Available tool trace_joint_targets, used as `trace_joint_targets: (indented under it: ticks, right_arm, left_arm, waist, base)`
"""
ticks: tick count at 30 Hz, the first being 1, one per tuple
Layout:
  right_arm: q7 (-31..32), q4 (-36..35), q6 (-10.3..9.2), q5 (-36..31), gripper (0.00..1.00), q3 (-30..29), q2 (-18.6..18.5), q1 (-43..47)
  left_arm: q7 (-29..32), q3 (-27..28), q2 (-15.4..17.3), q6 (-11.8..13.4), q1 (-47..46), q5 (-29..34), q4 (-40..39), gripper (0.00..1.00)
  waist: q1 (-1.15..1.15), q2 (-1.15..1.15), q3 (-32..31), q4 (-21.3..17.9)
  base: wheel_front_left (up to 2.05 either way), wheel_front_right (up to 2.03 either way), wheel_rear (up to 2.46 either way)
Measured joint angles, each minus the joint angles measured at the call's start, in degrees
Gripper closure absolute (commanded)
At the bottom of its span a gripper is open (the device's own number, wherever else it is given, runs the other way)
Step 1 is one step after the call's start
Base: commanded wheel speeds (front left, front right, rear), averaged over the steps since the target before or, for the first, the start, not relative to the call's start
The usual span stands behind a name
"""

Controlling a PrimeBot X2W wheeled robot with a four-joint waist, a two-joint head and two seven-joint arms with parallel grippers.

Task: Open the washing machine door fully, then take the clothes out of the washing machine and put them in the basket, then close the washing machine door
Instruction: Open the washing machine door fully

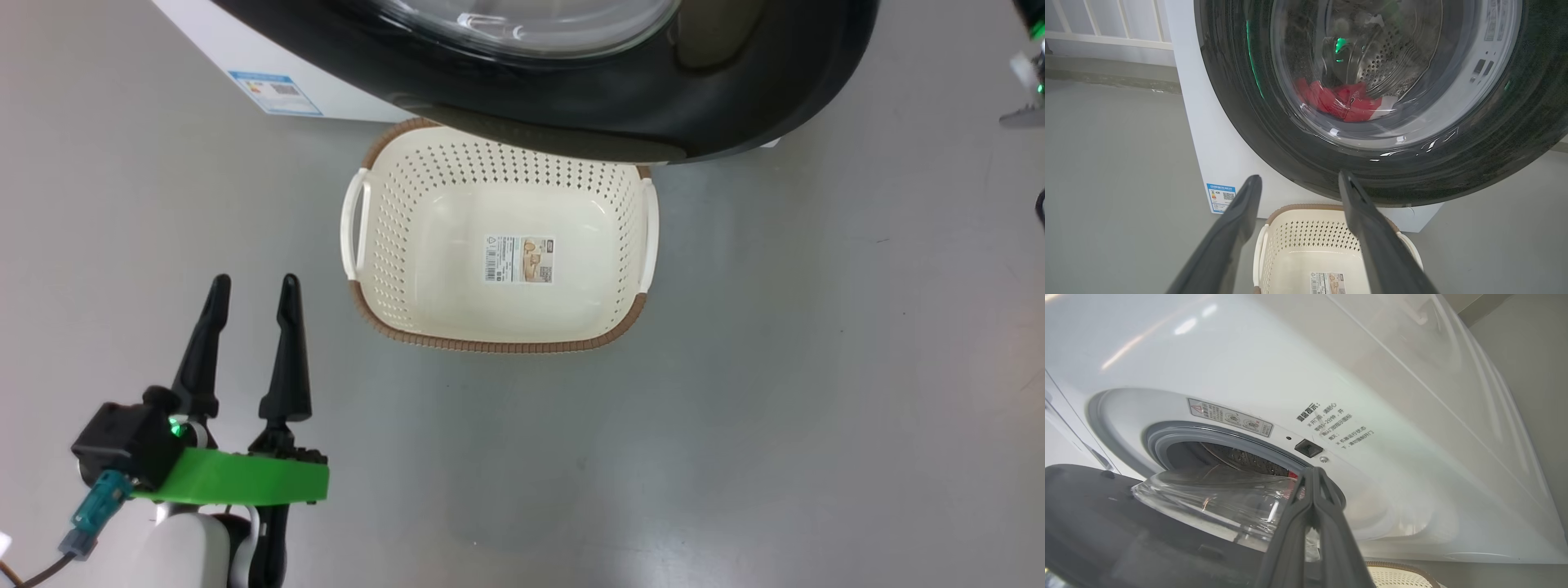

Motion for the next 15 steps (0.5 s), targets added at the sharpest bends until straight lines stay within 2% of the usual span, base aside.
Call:
trace_joint_targets:
  ticks: [8, 15]
  right_arm:
    - [1.21, 4.94, 0.00, 0.63, 1.00, 0.10, 0.13, -4.33]
    - [6.13, 5.72, 0.00, 2.59, 1.00, 1.33, 1.60, -6.23]
  left_arm:
    - [0.00, -0.18, 0.00, 0.00, -0.18, -0.74, 0.05, 0.00]
    - [0.00, -0.20, 0.00, 0.00, -0.93, -0.79, 0.08, 0.00]
  waist:
    - [0.00, 0.00, 1.17, 0.85]
    - [0.00, 0.00, 1.91, 1.36]
  base:
    - [0.00, 0.00, 0.00]
    - [0.00, 0.00, 0.00]
